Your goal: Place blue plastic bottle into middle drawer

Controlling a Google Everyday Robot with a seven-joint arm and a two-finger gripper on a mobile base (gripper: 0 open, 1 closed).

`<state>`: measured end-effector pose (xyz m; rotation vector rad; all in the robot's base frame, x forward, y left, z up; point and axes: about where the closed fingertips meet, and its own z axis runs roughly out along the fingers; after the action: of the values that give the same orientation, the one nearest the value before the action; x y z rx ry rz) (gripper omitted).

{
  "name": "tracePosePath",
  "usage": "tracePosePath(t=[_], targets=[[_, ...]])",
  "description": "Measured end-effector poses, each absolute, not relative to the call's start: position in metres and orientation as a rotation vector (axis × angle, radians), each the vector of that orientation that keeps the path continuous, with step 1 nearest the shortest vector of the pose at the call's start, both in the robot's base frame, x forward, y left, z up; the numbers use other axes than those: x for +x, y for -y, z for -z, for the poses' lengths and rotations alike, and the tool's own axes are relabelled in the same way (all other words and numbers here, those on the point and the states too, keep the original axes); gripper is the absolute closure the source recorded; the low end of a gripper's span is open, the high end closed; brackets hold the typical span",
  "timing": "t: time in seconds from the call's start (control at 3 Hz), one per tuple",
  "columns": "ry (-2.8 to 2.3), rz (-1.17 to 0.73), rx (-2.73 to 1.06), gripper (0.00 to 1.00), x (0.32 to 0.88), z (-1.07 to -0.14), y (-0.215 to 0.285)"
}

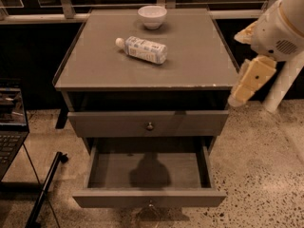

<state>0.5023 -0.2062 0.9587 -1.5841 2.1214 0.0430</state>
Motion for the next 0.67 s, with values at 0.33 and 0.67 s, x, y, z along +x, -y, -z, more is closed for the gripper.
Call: tracePosePath(t=[0.33,0.67], targets=[[-2.088,-0.085,-1.527,0.0,0.54,-0.954,0.201],[-2.017,-0.076,-1.525,0.0,0.614,-0.959,0.176]])
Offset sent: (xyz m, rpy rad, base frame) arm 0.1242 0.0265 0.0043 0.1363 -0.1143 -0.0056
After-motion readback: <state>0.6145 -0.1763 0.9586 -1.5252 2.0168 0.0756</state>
